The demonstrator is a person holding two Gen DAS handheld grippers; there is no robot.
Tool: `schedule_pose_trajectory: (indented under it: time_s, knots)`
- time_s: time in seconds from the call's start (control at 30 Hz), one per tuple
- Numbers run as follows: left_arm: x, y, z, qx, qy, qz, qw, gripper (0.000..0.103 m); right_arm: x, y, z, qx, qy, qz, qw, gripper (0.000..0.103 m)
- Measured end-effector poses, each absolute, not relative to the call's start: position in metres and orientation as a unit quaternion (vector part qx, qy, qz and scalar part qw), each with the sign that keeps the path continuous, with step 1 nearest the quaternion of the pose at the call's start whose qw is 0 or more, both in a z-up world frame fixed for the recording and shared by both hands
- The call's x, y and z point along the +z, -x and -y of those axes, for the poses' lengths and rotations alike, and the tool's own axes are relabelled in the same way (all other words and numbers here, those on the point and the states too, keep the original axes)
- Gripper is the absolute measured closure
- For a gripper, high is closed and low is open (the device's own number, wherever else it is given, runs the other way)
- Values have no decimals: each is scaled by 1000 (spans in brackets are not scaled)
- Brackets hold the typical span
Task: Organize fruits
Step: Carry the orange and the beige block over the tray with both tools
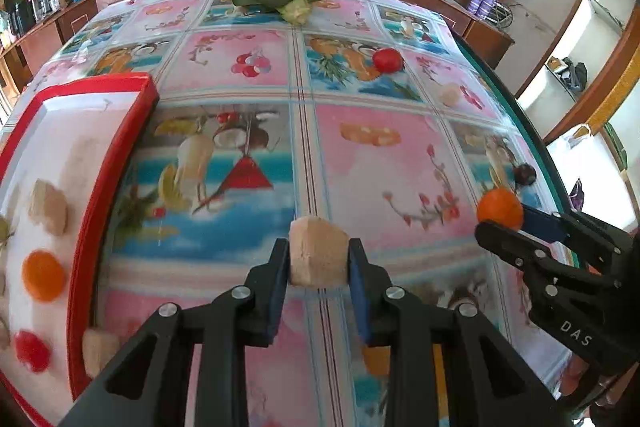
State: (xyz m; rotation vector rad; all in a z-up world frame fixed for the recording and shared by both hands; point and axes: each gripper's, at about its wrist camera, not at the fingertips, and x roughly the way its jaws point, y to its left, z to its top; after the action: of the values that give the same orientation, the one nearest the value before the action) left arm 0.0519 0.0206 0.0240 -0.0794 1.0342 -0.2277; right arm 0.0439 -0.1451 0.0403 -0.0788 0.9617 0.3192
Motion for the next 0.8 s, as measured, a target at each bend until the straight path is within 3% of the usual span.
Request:
schedule_pose_trajectory:
  time_s: [0.37,0.8]
  knots:
    - [36,-11,-34,-117,28,-481,868,72,32,12,147,125,26,-478,869,68]
    - [55,1,-80,-100,46,-456,883,72,59,8,92,157,25,-450,879,68]
